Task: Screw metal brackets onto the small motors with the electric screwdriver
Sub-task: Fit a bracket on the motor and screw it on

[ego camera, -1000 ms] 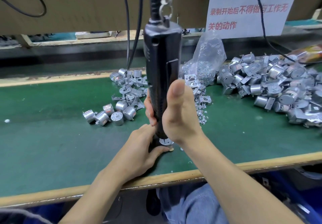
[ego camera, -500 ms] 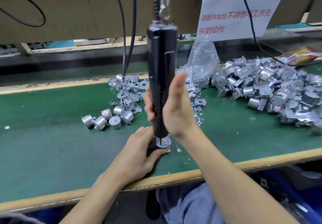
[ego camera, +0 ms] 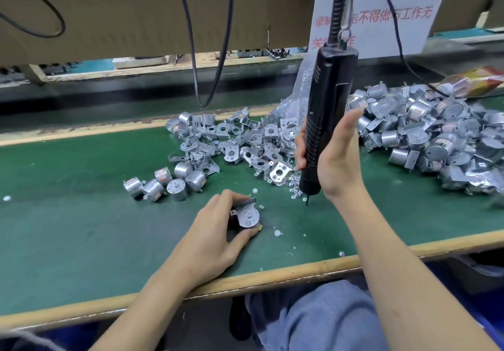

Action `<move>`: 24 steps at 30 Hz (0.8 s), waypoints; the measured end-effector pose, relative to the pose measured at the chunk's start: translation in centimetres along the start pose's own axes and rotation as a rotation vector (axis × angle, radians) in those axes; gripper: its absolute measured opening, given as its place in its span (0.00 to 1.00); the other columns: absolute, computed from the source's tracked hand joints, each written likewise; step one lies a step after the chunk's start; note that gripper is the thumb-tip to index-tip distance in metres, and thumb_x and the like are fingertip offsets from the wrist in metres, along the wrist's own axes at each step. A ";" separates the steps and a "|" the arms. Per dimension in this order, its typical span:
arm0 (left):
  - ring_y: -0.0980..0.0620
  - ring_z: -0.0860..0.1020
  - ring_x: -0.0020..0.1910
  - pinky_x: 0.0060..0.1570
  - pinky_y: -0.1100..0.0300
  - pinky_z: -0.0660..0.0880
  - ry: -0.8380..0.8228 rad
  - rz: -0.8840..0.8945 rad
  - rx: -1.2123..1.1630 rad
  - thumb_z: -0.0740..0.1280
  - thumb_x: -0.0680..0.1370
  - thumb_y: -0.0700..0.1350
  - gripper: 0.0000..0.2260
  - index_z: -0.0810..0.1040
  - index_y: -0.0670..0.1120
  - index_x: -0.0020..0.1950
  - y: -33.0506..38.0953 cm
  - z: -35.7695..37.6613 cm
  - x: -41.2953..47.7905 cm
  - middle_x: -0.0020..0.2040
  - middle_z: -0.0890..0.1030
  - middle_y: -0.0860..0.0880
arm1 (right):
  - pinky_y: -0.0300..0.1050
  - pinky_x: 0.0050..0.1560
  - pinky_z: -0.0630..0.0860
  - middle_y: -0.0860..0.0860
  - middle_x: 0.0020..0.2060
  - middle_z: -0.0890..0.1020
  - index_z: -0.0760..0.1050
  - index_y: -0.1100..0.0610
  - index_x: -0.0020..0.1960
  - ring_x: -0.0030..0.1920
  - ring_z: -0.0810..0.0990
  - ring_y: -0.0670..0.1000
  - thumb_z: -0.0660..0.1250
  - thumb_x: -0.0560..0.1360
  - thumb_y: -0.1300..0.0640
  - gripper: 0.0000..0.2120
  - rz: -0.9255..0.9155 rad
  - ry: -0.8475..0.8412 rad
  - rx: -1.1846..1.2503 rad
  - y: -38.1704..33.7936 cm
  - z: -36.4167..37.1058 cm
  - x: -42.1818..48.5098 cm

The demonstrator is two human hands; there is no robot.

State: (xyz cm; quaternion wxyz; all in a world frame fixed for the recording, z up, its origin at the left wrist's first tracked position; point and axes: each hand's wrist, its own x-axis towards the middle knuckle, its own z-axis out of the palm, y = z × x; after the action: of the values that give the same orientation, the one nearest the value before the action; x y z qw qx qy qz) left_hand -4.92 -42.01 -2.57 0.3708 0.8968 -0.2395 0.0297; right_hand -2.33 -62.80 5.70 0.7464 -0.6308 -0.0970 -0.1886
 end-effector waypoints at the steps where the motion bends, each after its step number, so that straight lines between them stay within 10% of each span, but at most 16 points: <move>1: 0.65 0.74 0.59 0.57 0.75 0.67 -0.001 -0.002 0.007 0.72 0.76 0.55 0.17 0.69 0.60 0.61 0.0 0.0 0.0 0.59 0.77 0.61 | 0.43 0.25 0.70 0.48 0.26 0.74 0.76 0.42 0.36 0.22 0.71 0.51 0.51 0.64 0.16 0.32 -0.008 0.001 -0.003 0.1 0.0 0.0; 24: 0.65 0.75 0.57 0.54 0.76 0.66 -0.006 -0.026 0.020 0.74 0.74 0.55 0.19 0.69 0.64 0.59 -0.2 -0.2 0.0 0.57 0.77 0.63 | 0.44 0.28 0.70 0.50 0.26 0.74 0.72 0.49 0.33 0.23 0.71 0.54 0.51 0.62 0.14 0.38 -0.021 0.001 -0.020 -0.2 0.1 -0.1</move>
State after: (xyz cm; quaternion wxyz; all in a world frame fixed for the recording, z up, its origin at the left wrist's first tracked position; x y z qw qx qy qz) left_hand -4.79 -41.72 -2.57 0.3613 0.9037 -0.2284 0.0248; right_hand -2.51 -62.68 5.82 0.7382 -0.6370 -0.1011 -0.1977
